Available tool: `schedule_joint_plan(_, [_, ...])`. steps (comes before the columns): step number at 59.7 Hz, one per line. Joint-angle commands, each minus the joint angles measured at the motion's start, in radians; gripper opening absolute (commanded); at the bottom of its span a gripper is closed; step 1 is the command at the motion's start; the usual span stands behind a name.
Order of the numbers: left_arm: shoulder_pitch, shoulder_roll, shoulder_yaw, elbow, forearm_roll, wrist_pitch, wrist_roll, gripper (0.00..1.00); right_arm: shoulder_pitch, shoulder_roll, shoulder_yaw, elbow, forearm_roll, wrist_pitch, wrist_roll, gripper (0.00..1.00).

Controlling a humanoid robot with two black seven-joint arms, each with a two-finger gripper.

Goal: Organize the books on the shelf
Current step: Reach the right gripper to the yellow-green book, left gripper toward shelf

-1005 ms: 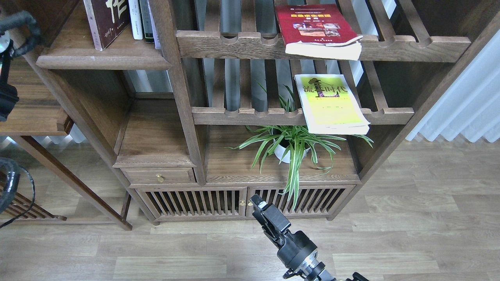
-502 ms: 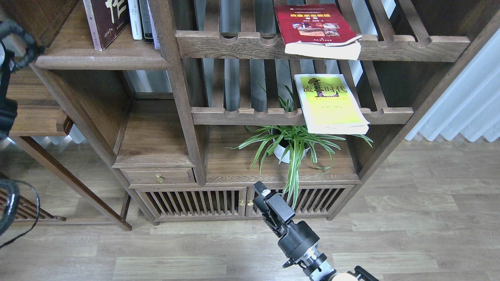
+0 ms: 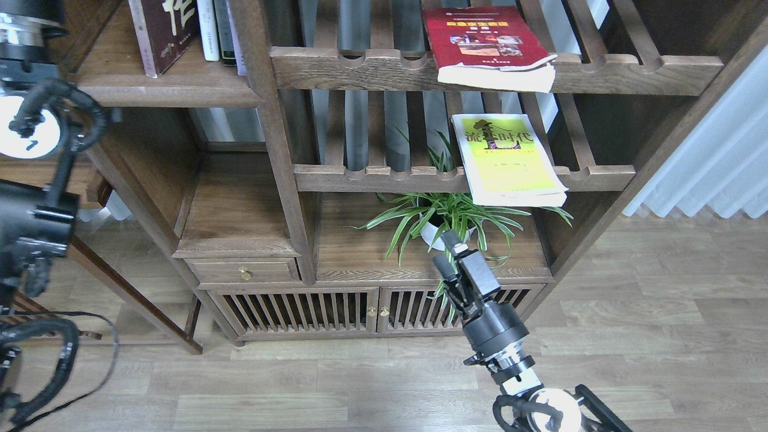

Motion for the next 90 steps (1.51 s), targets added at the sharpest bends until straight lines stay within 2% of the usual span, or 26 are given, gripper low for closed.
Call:
schedule_joint_plan(1, [0.006, 0.045, 0.053, -0.060, -0.002, 0.000, 0.059, 0.79, 0.026, 0.000, 0.008, -0.003, 0.002, 0.000, 0.013, 0.98])
schedule_joint_plan(6, [0.006, 0.069, 0.079, -0.088, 0.000, 0.000, 0.110, 0.83, 0.047, 0.000, 0.025, -0.003, 0.002, 0.000, 0.037, 0.98])
schedule_joint_plan(12, [0.005, 0.067, 0.085, -0.102, 0.000, 0.000, 0.139, 0.87, 0.069, 0.000, 0.032, -0.005, 0.002, 0.000, 0.059, 0.98])
schedule_joint_plan(35, [0.039, -0.010, 0.102, -0.162, 0.004, 0.000, 0.129, 0.98, 0.112, 0.000, 0.050, -0.023, 0.003, -0.096, 0.089, 0.98])
schedule_joint_plan(42, [0.054, -0.011, 0.125, -0.185, 0.004, 0.000, 0.129, 0.98, 0.112, 0.000, 0.055, -0.046, 0.011, -0.098, 0.091, 0.98])
schedule_joint_plan(50, [0.057, -0.011, 0.139, -0.197, 0.004, 0.000, 0.129, 0.99, 0.116, 0.000, 0.067, -0.090, 0.029, -0.098, 0.123, 0.98])
schedule_joint_plan(69, [0.060, -0.025, 0.171, -0.198, 0.041, 0.000, 0.147, 0.99, 0.144, 0.000, 0.074, -0.140, 0.029, -0.099, 0.128, 0.98])
schedule_joint_plan(72, [0.058, -0.033, 0.176, -0.198, 0.043, 0.000, 0.167, 0.99, 0.151, 0.000, 0.076, -0.146, 0.029, -0.101, 0.128, 0.98])
schedule_joint_plan(76, [0.060, -0.053, 0.177, -0.200, 0.043, 0.000, 0.239, 0.99, 0.162, 0.000, 0.076, -0.155, 0.029, -0.111, 0.128, 0.98])
schedule_joint_plan(77, [0.060, -0.081, 0.177, -0.200, 0.041, 0.000, 0.316, 0.99, 0.173, 0.000, 0.078, -0.158, 0.031, -0.137, 0.129, 0.98])
schedule_joint_plan(79, [0.062, -0.095, 0.179, -0.198, 0.041, 0.000, 0.346, 0.99, 0.177, 0.000, 0.081, -0.159, 0.034, -0.151, 0.129, 0.98])
schedule_joint_plan(84, [0.072, -0.134, 0.197, -0.198, 0.040, 0.000, 0.398, 0.98, 0.194, 0.000, 0.104, -0.166, 0.038, -0.199, 0.129, 0.98])
schedule_joint_plan(90, [0.097, -0.168, 0.226, -0.198, 0.038, 0.000, 0.426, 0.95, 0.222, 0.000, 0.117, -0.187, 0.046, -0.257, 0.131, 0.98])
